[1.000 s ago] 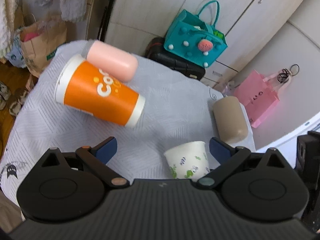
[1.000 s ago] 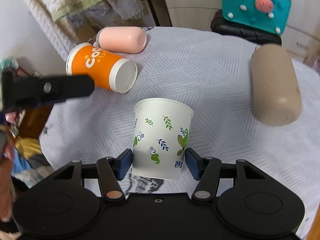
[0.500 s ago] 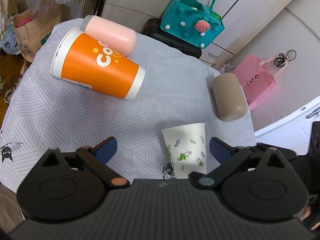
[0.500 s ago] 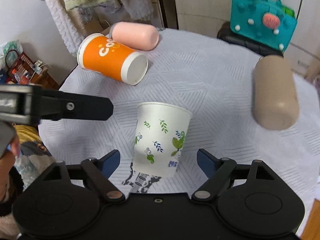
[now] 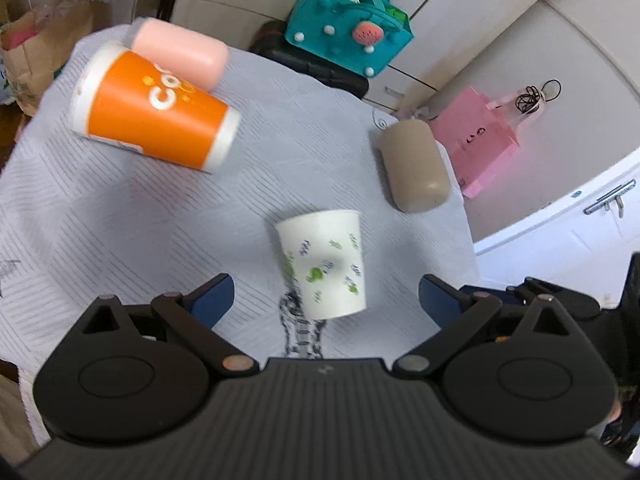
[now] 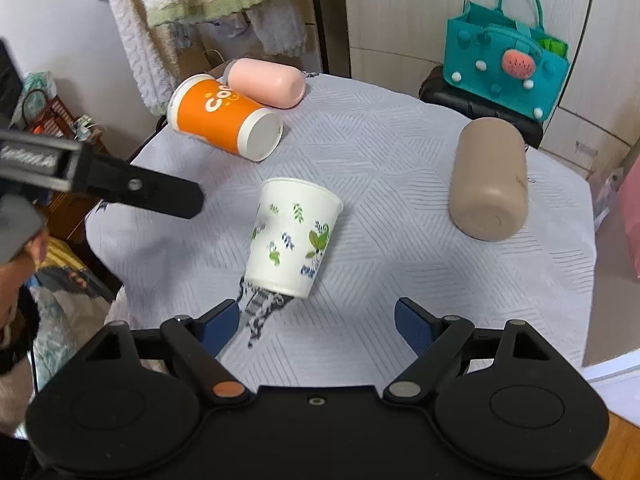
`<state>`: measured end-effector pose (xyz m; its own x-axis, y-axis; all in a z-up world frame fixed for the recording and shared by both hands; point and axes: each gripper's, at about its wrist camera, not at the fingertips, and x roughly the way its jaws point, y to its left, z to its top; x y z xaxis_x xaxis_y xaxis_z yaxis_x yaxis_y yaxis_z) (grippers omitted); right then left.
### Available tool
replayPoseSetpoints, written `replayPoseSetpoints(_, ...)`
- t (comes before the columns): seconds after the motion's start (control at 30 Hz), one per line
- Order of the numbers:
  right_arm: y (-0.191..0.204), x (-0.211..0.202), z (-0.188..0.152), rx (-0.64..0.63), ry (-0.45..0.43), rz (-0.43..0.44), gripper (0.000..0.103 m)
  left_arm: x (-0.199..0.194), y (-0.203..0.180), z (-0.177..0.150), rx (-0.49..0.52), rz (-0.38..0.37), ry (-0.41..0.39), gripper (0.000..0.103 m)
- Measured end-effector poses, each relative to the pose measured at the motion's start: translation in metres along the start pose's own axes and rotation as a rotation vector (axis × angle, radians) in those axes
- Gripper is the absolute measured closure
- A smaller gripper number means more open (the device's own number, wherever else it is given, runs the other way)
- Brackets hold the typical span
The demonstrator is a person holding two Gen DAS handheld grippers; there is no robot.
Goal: Flip cup upright
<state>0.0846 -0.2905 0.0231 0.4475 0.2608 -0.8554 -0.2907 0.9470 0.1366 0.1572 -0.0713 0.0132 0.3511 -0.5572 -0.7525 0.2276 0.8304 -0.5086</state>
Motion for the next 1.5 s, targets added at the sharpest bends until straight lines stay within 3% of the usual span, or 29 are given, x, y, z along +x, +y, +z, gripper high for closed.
replayPoseSetpoints(0.37,-0.009,-0.006,-0.019,-0.004,-0.016,-0.009,0.015,0.054,-0.011,0.003,-0.061,-0.018,0.103,0.003)
replayPoseSetpoints(0.83,-0.028,0.004,-0.023,0.010,-0.029,0.012,0.015,0.088,-0.020,0.005,-0.062,0.063,0.088,0.004)
replayPoseSetpoints(0.93,-0.031,0.007,-0.022,0.015,-0.025,0.017,0.015,0.092,-0.018,0.006,-0.068,0.071,0.085,0.009)
replayPoseSetpoints(1.07,-0.035,0.010,-0.022,0.029,-0.027,0.024,0.015,0.096,-0.015,0.004,-0.068,0.085,0.094,0.045)
replayPoseSetpoints(1.5,-0.030,0.010,-0.022,0.020,-0.029,0.033,0.015,0.089,-0.014,-0.006,-0.016,0.082,0.023,0.046)
